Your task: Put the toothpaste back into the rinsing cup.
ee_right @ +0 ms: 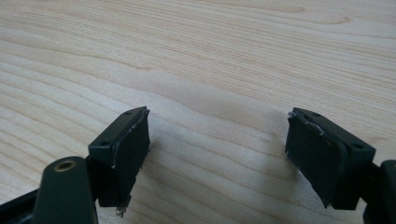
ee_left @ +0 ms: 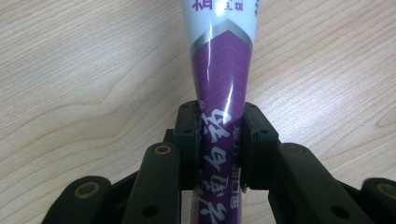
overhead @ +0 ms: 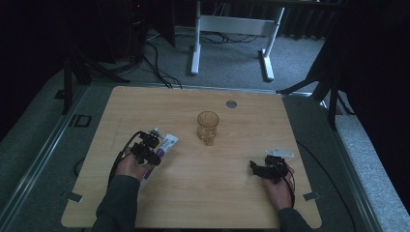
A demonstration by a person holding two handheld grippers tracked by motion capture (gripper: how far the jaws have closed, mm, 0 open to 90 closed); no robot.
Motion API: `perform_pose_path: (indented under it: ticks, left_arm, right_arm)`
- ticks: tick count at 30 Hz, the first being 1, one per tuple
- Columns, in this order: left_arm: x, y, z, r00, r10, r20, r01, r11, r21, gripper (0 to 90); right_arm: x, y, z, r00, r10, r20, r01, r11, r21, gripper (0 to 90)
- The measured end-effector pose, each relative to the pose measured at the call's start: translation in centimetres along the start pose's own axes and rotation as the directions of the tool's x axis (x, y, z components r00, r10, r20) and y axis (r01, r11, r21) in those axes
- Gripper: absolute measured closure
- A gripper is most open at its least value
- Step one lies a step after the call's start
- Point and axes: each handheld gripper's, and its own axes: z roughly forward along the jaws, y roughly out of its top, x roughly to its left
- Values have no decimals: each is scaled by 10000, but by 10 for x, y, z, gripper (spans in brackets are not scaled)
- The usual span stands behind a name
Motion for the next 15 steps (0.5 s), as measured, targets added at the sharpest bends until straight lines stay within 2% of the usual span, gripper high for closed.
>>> perform_pose_path:
  ticks: [11,15]
  left_arm:
    - [3,1,-5,9998,-189,-5,189,9995,-261,718]
    - [2,3,-7,9995,-315,39,317,9981,-529,718]
  right_arm:
    - [0,0,0,10000,1,0,-1,10000,1,216]
    - [0,0,0,10000,2,0,-2,10000,2,216]
